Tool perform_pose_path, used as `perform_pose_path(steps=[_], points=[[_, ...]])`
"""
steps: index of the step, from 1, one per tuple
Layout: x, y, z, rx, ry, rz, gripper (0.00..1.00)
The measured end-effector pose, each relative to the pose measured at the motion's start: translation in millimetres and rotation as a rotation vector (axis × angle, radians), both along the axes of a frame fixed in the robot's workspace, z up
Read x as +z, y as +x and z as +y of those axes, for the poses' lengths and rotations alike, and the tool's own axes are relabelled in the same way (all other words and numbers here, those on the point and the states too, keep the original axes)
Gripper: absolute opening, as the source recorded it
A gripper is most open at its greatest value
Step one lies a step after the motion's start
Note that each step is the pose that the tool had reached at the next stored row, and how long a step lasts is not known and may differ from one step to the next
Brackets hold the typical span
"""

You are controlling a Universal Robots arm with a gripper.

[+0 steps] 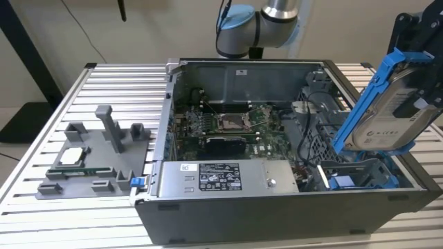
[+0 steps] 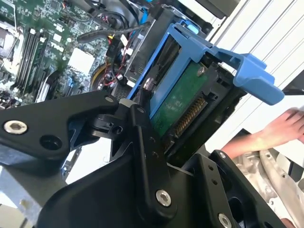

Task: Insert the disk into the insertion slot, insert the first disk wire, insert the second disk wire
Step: 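Insert the disk into the insertion slot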

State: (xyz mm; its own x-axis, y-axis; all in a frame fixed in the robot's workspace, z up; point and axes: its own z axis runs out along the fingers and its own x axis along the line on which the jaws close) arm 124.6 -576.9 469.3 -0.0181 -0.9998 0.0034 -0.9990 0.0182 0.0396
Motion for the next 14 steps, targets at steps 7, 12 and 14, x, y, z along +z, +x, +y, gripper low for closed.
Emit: perform_pose_path(steps=[7, 12, 14], points=[[-6.4, 2.3, 0.0, 0.000, 0.0001, 0.0006, 0.00], [-15.5, 3.6, 0.0, -0.001, 0.0001, 0.0019, 0.00], [-19.1, 3.9, 0.0, -0.001, 0.0001, 0.0023, 0.00]])
